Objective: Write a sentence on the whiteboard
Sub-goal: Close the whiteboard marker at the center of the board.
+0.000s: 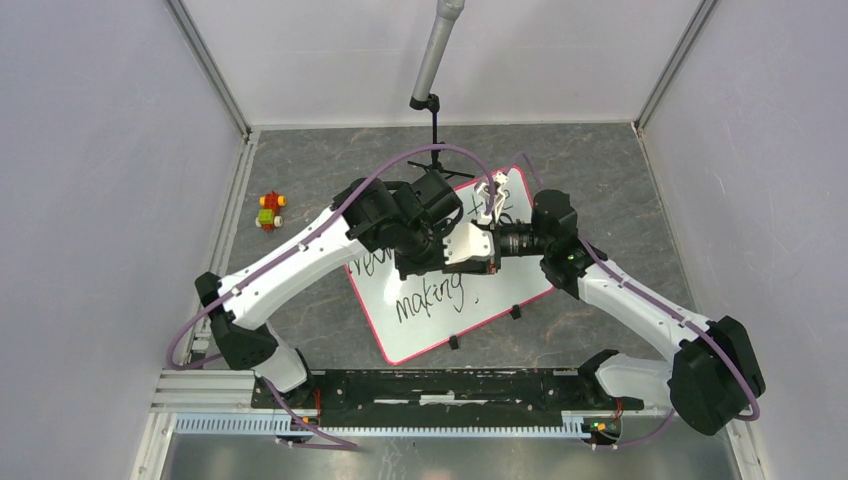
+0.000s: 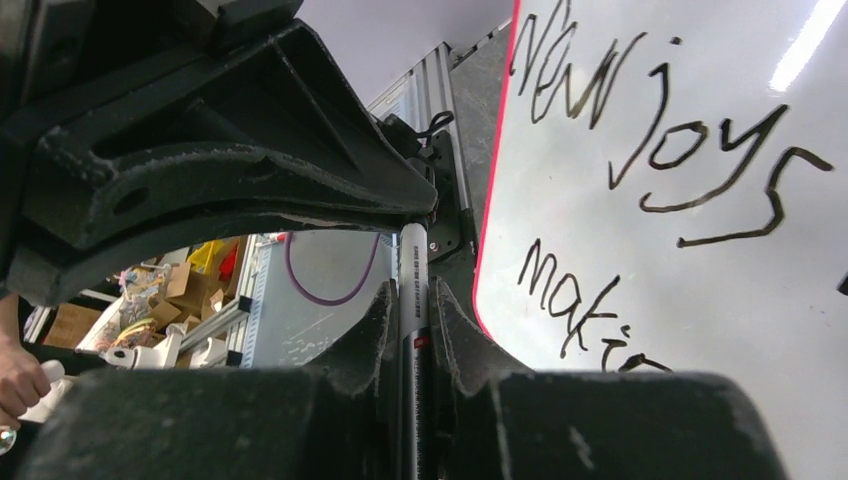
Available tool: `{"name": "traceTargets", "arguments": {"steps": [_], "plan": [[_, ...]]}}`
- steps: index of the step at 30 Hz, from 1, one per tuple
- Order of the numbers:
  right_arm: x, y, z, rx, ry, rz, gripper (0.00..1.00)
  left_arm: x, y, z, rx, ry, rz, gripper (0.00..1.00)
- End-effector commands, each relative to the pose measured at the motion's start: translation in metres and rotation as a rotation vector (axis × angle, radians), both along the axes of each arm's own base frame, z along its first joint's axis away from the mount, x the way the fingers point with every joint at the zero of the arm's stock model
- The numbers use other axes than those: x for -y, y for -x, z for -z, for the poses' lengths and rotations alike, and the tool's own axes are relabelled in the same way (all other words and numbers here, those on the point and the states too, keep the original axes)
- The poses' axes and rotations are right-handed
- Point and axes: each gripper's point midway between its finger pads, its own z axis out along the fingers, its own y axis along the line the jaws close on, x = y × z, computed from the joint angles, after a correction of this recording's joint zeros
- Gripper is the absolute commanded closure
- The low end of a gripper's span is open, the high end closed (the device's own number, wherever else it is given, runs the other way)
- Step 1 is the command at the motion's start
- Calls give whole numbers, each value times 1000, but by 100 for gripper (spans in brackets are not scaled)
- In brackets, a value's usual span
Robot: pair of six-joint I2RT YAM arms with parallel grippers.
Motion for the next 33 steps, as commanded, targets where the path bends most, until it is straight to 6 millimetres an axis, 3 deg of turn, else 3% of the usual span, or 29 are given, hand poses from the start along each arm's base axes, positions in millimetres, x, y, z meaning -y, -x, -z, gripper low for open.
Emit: {"name": "traceTargets", "arguments": {"steps": [1,5,7,10,13,18,23,28,33], "plan": [[-7,-16,-14,44,-22,58,100,29,-16,-13,59,84,-74,98],[-7,-17,-12,31,-21,59,100,40,-23,-17,83,97,-95,98],[-6,-17,-12,38,-22,58,100,39,-25,-19,91,100,-99,92],[-1,-20,-14,37,-28,63,100,33,-13,-25,59,110,-62,75],[7,-27,-19,43,-46,85,100,22,-6,-30,41,126,-44,47],[13,-28,-30,71,-72,94,100,-5,-17,-54,14,238,-108,25],[14,-22,-40,93,-93,63,100,-30,-29,-49,132,237,-149,21],[12,-8,-51,74,-134,11,100,-34,-42,-43,198,223,-175,23],[9,-1,-52,60,-137,-14,100,-26,-42,-35,188,223,-124,28]]}}
